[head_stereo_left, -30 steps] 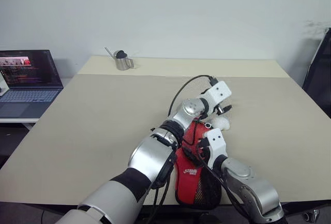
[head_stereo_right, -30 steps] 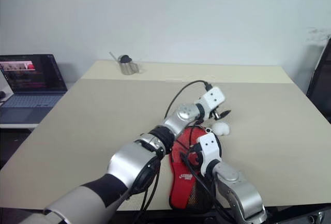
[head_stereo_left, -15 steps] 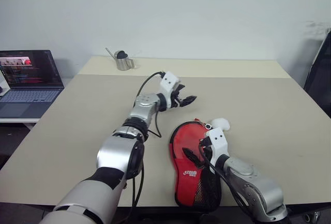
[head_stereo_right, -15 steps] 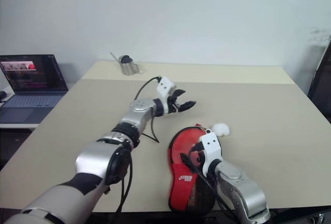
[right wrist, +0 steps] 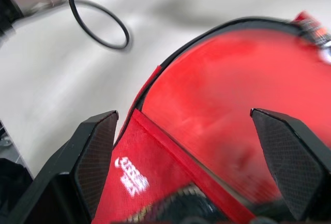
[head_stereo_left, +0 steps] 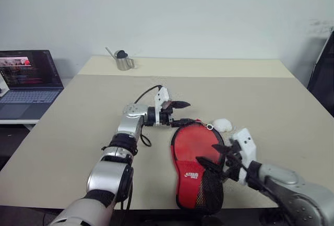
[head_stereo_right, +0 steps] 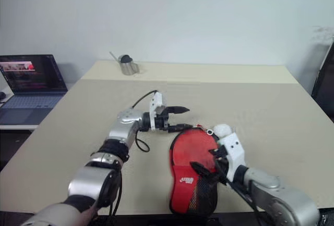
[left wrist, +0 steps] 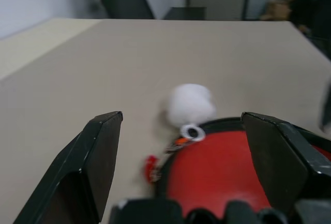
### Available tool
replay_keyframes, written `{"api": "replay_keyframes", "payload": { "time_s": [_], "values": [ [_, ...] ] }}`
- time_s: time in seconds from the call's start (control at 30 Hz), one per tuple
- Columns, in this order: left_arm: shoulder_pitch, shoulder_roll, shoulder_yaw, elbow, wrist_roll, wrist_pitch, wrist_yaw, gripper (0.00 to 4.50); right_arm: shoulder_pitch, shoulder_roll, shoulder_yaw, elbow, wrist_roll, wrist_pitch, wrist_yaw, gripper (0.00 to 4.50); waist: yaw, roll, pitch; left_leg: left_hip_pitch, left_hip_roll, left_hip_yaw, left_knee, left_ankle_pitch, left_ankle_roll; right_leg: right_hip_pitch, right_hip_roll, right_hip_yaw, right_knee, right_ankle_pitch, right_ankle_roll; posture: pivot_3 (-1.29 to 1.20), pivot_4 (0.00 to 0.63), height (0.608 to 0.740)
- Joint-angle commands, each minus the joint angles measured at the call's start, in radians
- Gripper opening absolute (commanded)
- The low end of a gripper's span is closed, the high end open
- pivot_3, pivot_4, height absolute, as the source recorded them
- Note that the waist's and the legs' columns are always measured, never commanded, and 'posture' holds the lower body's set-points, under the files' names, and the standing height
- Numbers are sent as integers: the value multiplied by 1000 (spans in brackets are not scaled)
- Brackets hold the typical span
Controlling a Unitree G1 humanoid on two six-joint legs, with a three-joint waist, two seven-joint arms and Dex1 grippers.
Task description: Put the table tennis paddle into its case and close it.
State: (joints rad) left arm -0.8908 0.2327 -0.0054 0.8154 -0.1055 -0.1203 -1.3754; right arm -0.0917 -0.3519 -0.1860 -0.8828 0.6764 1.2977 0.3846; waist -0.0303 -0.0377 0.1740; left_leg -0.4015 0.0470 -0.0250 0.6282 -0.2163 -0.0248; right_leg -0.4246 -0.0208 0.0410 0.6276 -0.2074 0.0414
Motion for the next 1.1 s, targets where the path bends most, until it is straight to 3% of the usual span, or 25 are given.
{"api": "replay_keyframes", "payload": {
  "time_s": [0.03, 0.17, 0.33, 0.7, 1.1],
  "values": [
    [66, 15, -56, -174, -30, 51, -50, 4002, -34, -54, -143, -51, 88, 36, 14, 4500, -2, 0, 0, 0, 0, 0, 0, 0, 0, 0, 0, 0, 0, 0, 0, 0, 150, 740],
    [118, 25, -105, -216, -9, 43, -23, 4002, -77, -178, -279, 27, 116, 45, 34, 4500, 0, 1, 1, 0, 0, 0, 1, 0, 0, 0, 0, 0, 0, 0, 0, 0, 150, 740],
    [86, 2, -156, -90, 67, -70, 84, 4002, -97, -261, -284, 108, 108, 10, 41, 4500, 1, 1, 1, 1, 0, 0, 1, 0, 0, 1, 0, 0, 0, 0, 0, 0, 150, 740],
    [43, -51, -189, 94, 95, -155, 139, 4002, -280, -232, -68, 449, -63, -206, -3, 4500, -2, 1, 1, 0, -1, 0, 1, 0, 0, 0, 0, 1, 0, 0, 0, 0, 150, 740],
    [55, -34, -197, 89, 88, -154, 115, 4002, -412, -128, 25, 799, -170, -379, 18, 4500, -1, 2, 2, 0, -1, 0, 0, 0, 0, 0, 1, 1, 0, 0, 0, 0, 150, 740]
  ]
}}
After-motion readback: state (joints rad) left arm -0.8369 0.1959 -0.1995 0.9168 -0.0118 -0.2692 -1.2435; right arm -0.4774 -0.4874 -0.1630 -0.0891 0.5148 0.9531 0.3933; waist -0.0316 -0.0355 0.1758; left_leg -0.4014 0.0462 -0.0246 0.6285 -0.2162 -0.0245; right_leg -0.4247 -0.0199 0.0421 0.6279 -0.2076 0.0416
